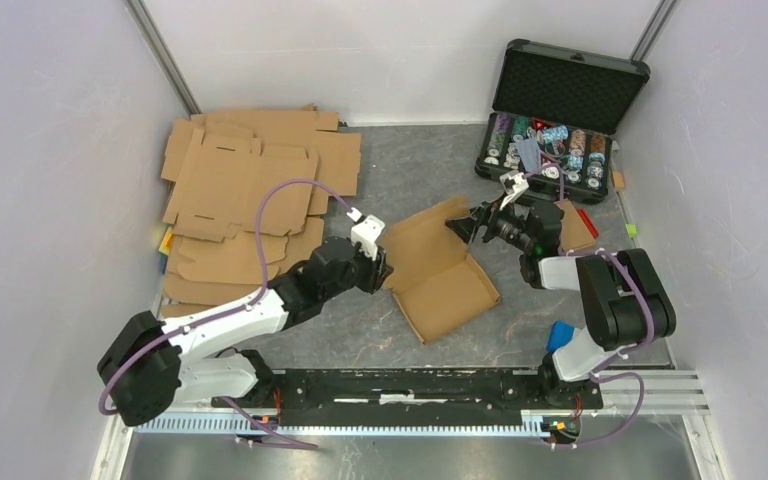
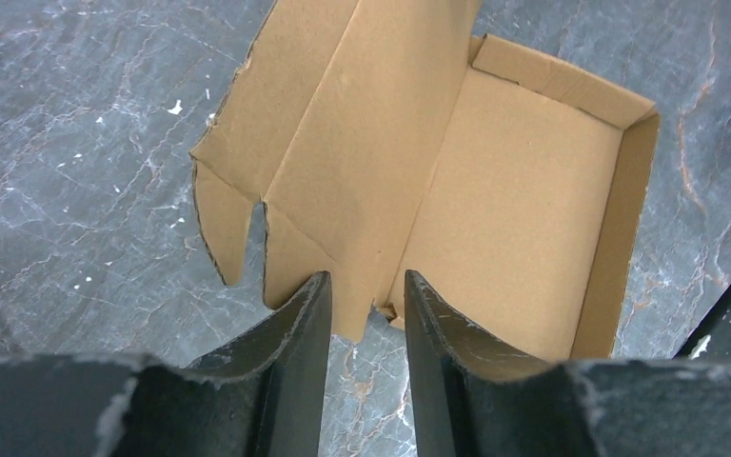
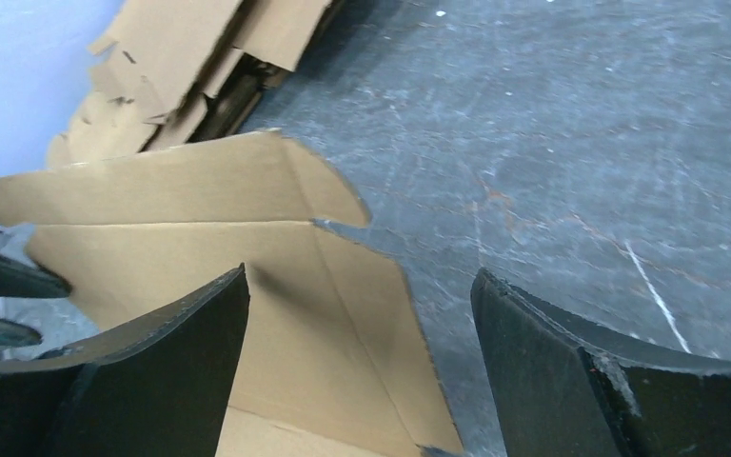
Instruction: Fold the paper box
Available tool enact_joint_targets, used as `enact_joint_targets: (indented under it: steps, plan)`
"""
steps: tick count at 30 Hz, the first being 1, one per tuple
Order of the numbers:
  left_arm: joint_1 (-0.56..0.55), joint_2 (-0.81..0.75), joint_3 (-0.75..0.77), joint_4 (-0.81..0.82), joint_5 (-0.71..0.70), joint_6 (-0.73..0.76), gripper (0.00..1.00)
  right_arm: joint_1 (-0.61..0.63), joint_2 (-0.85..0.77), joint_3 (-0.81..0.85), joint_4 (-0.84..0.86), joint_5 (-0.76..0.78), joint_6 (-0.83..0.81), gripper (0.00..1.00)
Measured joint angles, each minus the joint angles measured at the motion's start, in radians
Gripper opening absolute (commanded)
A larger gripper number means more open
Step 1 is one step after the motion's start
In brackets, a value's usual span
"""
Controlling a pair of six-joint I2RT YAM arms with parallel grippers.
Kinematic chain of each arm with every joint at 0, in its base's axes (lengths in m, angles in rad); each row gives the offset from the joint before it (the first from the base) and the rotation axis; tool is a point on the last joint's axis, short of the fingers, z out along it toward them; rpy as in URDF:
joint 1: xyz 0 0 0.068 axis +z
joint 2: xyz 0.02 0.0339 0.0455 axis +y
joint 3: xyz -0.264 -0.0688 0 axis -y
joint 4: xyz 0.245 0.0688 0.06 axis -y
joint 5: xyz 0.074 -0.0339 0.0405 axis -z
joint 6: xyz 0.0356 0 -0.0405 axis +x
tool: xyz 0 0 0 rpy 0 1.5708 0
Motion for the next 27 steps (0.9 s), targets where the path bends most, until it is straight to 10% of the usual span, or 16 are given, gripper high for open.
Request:
enact_joint_targets:
  steps: [19, 27]
  plan:
    - [0.059, -0.168, -0.074, -0.052, 0.021, -0.165, 0.45, -0.005, 0.030, -0.006, 0.149, -0.097, 0.068, 0.67]
    - [0.059, -0.068, -0.034, -0.084, 0.026, -0.185, 0.19, -0.013, -0.031, -0.024, 0.110, -0.069, 0.039, 0.51]
